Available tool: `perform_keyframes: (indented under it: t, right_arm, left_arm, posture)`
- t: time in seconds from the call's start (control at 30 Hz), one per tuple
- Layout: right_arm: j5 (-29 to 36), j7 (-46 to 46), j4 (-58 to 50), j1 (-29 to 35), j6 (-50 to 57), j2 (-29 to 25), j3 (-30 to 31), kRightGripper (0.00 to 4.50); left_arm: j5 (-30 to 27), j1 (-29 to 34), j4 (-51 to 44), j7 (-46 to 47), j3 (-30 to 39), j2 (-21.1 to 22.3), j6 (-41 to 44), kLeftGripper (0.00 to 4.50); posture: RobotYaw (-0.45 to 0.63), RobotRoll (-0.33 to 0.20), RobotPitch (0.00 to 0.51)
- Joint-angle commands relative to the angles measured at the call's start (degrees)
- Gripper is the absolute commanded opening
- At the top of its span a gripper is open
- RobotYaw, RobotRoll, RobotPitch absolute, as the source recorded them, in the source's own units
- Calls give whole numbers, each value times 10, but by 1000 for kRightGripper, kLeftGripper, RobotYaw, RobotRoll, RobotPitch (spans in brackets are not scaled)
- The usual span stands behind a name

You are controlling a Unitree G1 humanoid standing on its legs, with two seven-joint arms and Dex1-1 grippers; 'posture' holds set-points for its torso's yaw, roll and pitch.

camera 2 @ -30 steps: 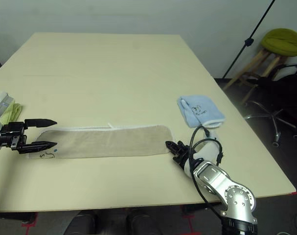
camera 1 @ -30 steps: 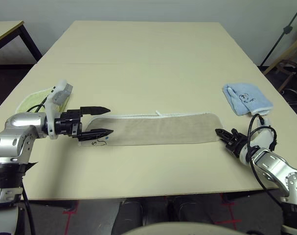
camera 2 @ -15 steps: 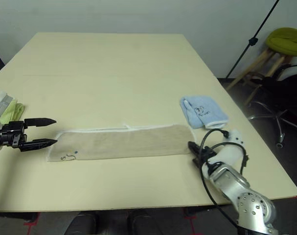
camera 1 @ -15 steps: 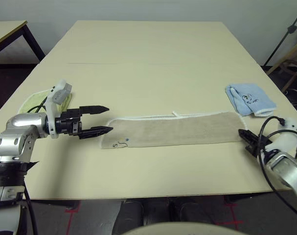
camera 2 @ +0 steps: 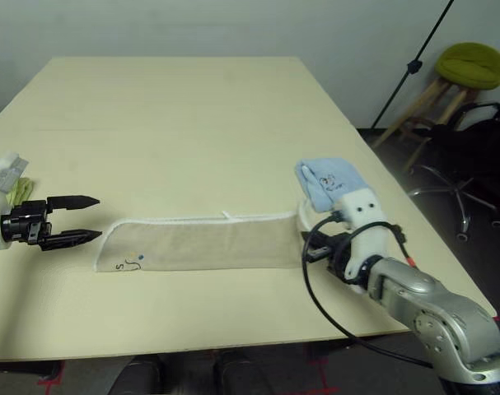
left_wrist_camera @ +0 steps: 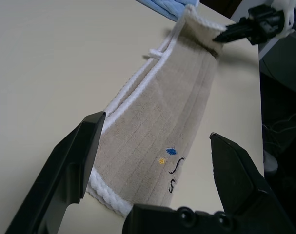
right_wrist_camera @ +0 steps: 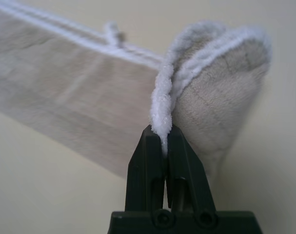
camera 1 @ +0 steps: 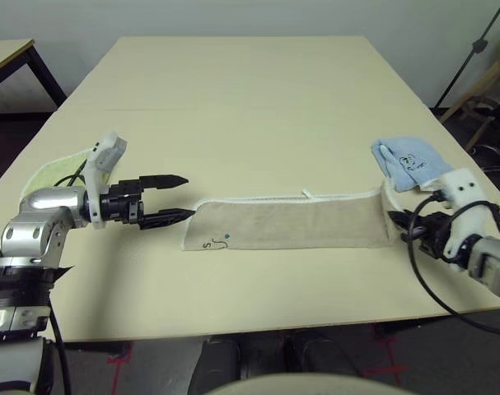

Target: Fold the towel and set it aside.

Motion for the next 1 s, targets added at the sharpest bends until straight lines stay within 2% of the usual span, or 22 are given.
perform_keyframes:
  t: [0.03, 0.17, 0.3, 0.53, 0.87, 0.93, 1.0]
  right_arm:
    - [-27, 26, -2, -33, 21, 17, 52, 9]
    - [-42, 40, 10, -72, 48, 44, 83, 9]
    - [-41, 46, 18, -96, 75, 70, 89, 9]
    - [-56, 73, 33, -115, 101, 89, 106, 9]
    - [-56, 101, 52, -150, 142, 123, 109, 9]
    - [-33, 102, 56, -156, 180, 130, 89, 505]
    - [-8, 130, 48, -160, 210, 112, 75, 1030]
  left_arm:
    - [-1, 12, -16, 5, 2, -1, 6, 4500]
    - [-4, 21, -29, 14, 6, -1, 12, 4500]
    - [-8, 29, -40, 21, 10, 1, 17, 4500]
    - [-18, 53, -63, 38, 23, 3, 25, 4500]
    - [-23, 68, -81, 58, 24, -3, 31, 4500]
    - [-17, 66, -82, 66, 18, -5, 32, 4500]
    - [-16, 61, -90, 76, 12, -7, 40, 4500]
  posture:
    - [29, 0, 87]
    - [44, 0, 89]
    - [44, 0, 89]
    - [91, 0, 81]
    - [104, 0, 79]
    - [103, 0, 79]
    - [103, 0, 79]
